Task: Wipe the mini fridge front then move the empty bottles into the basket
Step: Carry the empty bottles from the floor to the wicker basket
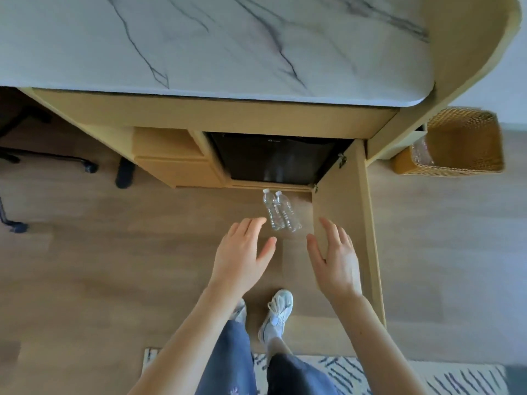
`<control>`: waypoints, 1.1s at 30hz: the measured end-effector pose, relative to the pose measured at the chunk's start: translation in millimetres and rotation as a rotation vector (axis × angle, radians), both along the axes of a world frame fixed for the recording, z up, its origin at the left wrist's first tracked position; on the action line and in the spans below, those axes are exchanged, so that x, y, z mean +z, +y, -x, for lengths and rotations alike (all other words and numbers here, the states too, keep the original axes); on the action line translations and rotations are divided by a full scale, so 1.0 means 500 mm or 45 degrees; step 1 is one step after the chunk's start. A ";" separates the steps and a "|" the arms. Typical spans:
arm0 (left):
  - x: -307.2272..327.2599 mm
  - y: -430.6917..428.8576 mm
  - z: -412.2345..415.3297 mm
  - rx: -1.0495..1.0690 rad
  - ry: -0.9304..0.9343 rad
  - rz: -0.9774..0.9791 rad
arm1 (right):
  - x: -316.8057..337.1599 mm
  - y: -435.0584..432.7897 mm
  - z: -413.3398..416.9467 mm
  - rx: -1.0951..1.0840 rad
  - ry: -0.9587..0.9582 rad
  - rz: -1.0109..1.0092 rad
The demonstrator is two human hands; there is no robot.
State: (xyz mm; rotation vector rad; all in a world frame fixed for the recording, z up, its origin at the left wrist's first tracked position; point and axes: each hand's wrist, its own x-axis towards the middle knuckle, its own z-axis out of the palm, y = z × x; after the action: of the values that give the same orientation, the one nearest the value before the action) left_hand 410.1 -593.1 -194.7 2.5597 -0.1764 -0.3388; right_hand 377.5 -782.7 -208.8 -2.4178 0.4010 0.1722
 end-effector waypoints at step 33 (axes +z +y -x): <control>-1.380 -0.158 -0.269 0.611 0.745 0.360 | -1.349 -0.082 -0.239 0.019 0.301 0.002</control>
State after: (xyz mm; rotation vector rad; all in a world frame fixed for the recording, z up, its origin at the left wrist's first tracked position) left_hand 544.3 -672.3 -884.7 2.0374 0.5548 -0.7831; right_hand 497.1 -823.8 -883.1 -2.4097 0.4891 0.4673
